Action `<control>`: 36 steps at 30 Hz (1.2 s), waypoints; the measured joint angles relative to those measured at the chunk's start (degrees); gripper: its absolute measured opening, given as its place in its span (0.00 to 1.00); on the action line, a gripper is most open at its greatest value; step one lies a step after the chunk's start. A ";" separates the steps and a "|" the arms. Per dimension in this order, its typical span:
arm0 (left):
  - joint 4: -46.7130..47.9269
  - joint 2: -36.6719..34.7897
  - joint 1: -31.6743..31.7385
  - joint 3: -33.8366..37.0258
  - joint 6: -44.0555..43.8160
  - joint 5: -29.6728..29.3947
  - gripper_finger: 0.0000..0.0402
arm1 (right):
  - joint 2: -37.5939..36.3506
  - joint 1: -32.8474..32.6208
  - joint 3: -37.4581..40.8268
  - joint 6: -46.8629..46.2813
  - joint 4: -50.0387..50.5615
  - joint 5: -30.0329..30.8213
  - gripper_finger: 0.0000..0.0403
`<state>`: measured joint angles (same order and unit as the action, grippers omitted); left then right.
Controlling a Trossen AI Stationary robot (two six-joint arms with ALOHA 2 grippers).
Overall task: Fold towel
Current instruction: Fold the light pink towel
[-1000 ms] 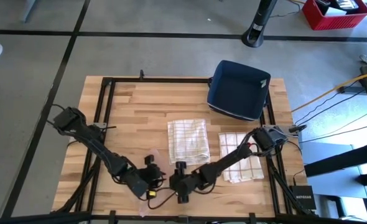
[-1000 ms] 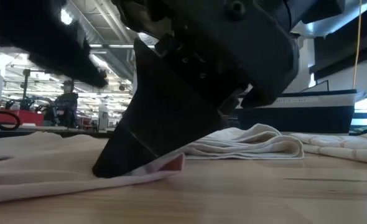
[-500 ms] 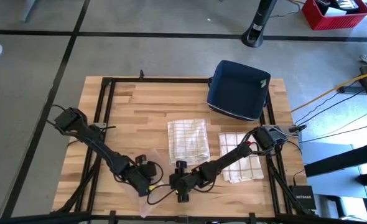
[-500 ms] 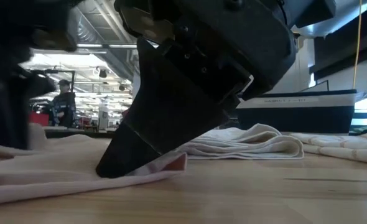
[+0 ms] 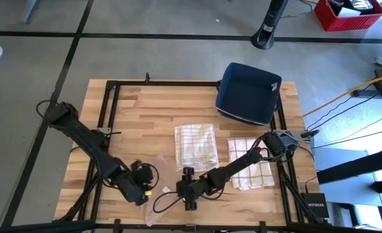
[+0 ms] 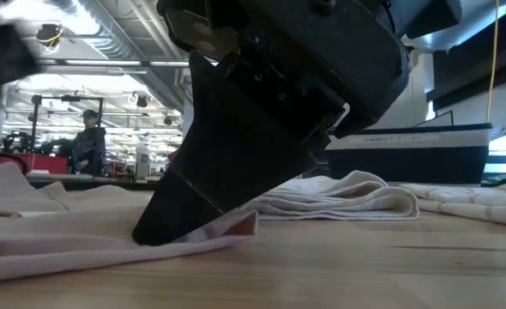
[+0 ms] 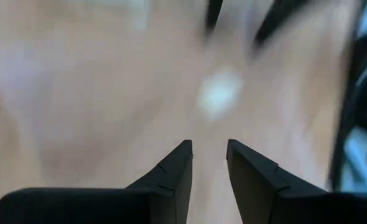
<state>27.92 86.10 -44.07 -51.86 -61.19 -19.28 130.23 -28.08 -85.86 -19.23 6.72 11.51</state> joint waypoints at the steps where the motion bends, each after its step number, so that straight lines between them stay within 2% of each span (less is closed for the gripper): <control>1: -3.11 -0.30 0.04 -0.01 2.19 -4.03 0.23 | 0.00 0.00 0.02 0.01 -0.10 -0.02 0.58; 3: -9.10 0.31 0.14 -0.09 7.60 -10.15 0.23 | 0.00 0.00 0.04 0.03 -0.40 0.00 0.58; 4: -11.53 1.14 0.65 -0.09 10.82 -11.27 0.23 | 0.00 0.00 0.04 0.07 -0.64 -0.01 0.58; 6: -14.54 3.56 2.06 -0.09 15.39 -11.22 0.23 | 0.00 0.00 0.04 0.09 -0.71 -0.02 0.58; 11: -17.56 11.55 6.25 -0.01 16.25 -9.86 0.23 | 0.00 0.00 0.07 0.11 -0.72 -0.02 0.58; 14: -18.59 15.25 7.54 0.00 16.49 -6.13 0.23 | 0.00 0.00 0.07 0.10 -0.74 -0.02 0.58; 18: -16.37 16.79 8.17 -0.22 18.18 1.26 0.23 | 0.00 -0.02 0.07 0.11 -0.71 -0.02 0.58; 27: -4.72 11.59 5.59 -0.59 11.62 5.65 0.23 | 0.03 -0.02 0.04 1.02 0.10 -0.13 0.58; 32: 2.09 9.97 2.28 -0.70 4.59 9.57 0.23 | 0.02 -0.02 0.04 1.06 0.17 -0.13 0.58; 36: 7.99 9.87 -0.91 -0.70 -1.60 15.75 0.23 | 0.02 -0.02 0.04 1.07 0.17 -0.13 0.58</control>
<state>35.91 95.96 -44.98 -52.56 -62.79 -3.52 130.26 -28.10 -85.82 -18.16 6.89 11.38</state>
